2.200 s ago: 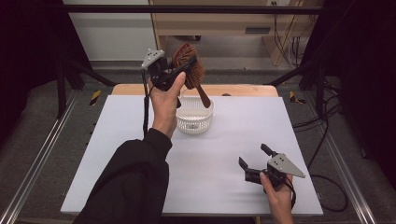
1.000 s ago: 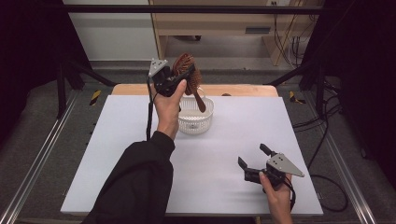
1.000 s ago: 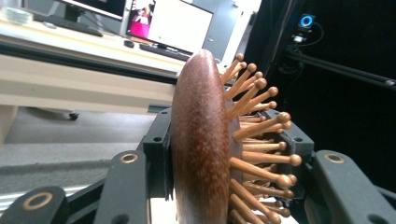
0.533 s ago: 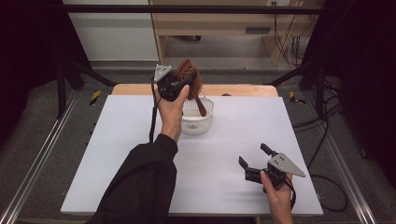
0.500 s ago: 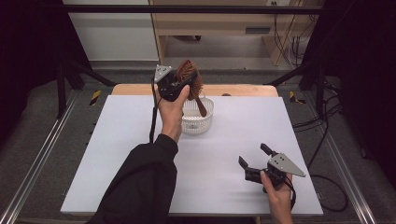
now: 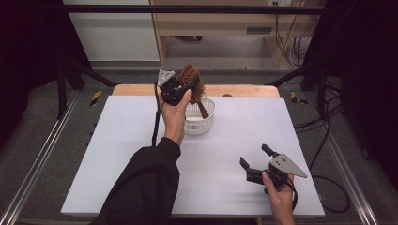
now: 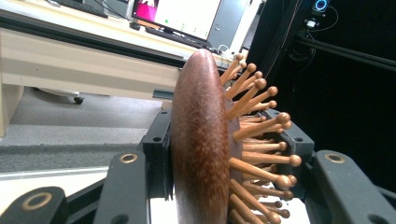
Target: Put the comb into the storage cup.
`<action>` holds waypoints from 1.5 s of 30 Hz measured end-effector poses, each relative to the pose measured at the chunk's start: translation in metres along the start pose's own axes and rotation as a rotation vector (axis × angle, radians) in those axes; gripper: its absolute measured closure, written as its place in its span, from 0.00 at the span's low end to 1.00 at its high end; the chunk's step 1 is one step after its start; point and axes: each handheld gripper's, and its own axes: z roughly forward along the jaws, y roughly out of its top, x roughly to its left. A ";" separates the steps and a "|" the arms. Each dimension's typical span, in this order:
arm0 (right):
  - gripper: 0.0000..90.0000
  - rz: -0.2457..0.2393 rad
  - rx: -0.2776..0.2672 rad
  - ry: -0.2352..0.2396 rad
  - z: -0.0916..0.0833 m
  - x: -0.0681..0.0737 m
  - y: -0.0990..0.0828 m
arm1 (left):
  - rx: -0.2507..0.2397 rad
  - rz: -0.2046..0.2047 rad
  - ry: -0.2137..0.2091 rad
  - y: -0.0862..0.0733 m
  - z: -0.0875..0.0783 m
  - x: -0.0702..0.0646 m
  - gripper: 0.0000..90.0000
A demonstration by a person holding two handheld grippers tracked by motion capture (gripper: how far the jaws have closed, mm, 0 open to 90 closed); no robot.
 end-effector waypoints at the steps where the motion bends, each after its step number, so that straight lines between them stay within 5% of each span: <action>1: 0.04 0.001 0.000 0.000 0.000 0.000 0.000 | 0.000 0.000 0.000 0.000 0.000 0.000 0.55; 11: 0.04 0.008 0.001 0.007 0.001 0.000 0.000 | 0.004 0.001 0.001 -0.007 0.000 0.001 0.55; 15: 0.04 0.014 -0.001 0.008 0.000 0.000 0.000 | 0.005 0.033 0.002 -0.009 0.000 -0.002 0.55; 45: 0.04 0.015 0.002 0.009 0.001 -0.001 -0.001 | 0.011 0.022 0.003 -0.020 0.004 0.000 0.55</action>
